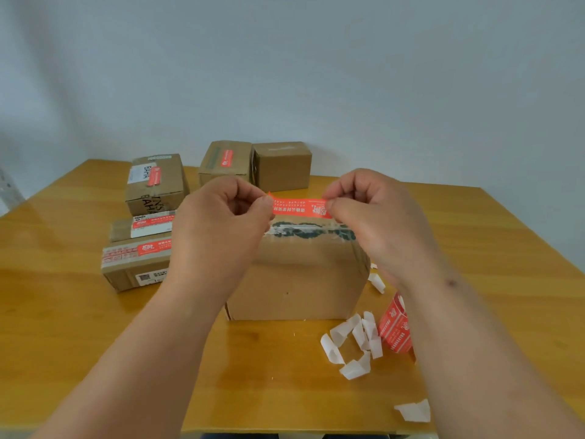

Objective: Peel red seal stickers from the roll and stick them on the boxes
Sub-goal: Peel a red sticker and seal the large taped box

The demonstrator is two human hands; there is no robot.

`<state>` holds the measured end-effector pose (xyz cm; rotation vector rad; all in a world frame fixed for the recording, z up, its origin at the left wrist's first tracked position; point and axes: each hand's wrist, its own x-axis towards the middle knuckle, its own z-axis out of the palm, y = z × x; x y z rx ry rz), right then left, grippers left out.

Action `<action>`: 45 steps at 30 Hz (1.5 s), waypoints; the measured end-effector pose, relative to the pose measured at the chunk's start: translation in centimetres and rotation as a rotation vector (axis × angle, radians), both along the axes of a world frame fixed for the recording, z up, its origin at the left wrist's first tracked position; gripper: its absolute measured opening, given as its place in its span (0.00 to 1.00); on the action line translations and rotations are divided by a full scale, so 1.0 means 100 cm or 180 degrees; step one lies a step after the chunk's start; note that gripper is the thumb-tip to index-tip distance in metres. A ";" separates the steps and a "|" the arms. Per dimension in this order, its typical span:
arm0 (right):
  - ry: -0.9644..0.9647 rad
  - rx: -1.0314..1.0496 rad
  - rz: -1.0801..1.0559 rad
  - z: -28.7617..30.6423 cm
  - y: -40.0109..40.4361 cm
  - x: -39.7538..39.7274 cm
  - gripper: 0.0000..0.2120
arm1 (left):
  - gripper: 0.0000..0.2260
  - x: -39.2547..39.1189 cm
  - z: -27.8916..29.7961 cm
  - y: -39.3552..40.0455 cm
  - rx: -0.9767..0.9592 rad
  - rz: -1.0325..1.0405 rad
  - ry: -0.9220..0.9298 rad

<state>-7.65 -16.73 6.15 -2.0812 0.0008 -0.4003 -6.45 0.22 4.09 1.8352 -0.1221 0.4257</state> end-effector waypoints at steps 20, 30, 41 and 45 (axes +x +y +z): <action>0.0515 -0.1090 -0.0298 -0.018 0.012 0.039 0.05 | 0.06 0.039 -0.003 0.000 0.2251 0.0110 0.0335; 0.0524 -0.1663 -0.0357 -0.020 0.015 0.042 0.06 | 0.06 0.047 -0.009 -0.004 0.2352 0.0009 0.0444; 0.0413 -0.1794 -0.0264 -0.023 0.015 0.038 0.04 | 0.06 0.047 -0.017 -0.003 0.2287 0.0062 0.0318; 0.0388 -0.1791 -0.0249 -0.026 0.013 0.037 0.04 | 0.05 0.045 -0.018 0.000 0.2106 0.0014 0.0279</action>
